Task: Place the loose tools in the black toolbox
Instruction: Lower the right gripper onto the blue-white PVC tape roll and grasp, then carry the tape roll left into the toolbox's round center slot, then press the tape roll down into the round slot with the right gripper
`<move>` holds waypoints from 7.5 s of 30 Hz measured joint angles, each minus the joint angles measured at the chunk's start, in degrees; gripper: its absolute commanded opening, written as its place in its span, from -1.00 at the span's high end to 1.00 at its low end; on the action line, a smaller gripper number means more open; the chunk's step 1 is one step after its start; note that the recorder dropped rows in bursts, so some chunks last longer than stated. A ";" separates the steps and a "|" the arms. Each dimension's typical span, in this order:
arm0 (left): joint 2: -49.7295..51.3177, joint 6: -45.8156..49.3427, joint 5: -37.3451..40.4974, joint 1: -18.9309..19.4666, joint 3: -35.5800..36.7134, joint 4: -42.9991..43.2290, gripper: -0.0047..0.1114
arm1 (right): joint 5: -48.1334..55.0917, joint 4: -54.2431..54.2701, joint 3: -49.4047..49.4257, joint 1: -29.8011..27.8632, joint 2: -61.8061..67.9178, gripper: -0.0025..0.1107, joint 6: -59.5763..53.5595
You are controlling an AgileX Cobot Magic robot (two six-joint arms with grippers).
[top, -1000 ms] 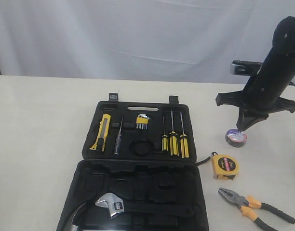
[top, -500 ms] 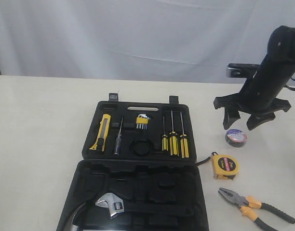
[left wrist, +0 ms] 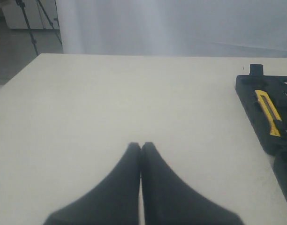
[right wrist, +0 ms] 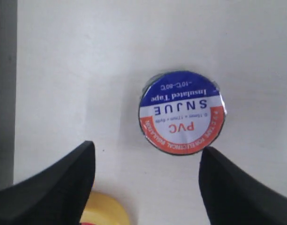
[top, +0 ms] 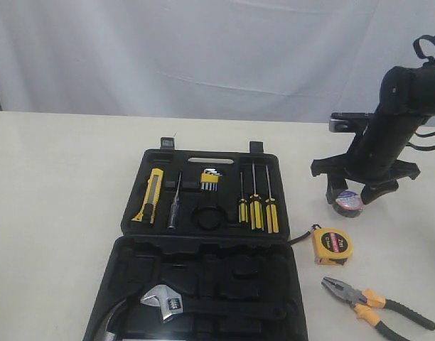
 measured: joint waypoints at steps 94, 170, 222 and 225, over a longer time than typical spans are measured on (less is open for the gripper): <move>0.00 0.00 0.00 0.00 0.00 0.00 0.92 | 18.31 3.76 -18.29 21.95 -3.33 0.36 -2.72; 0.00 0.00 0.00 0.00 0.00 0.00 0.92 | 19.68 -1.07 -34.59 29.60 9.35 0.96 3.06; 0.00 0.00 0.00 0.00 0.00 0.00 0.92 | 10.41 -2.94 -23.66 28.90 11.32 0.96 1.81; 0.00 0.00 0.00 0.00 0.00 0.00 0.92 | 10.33 -3.04 -23.66 27.76 11.32 0.96 1.94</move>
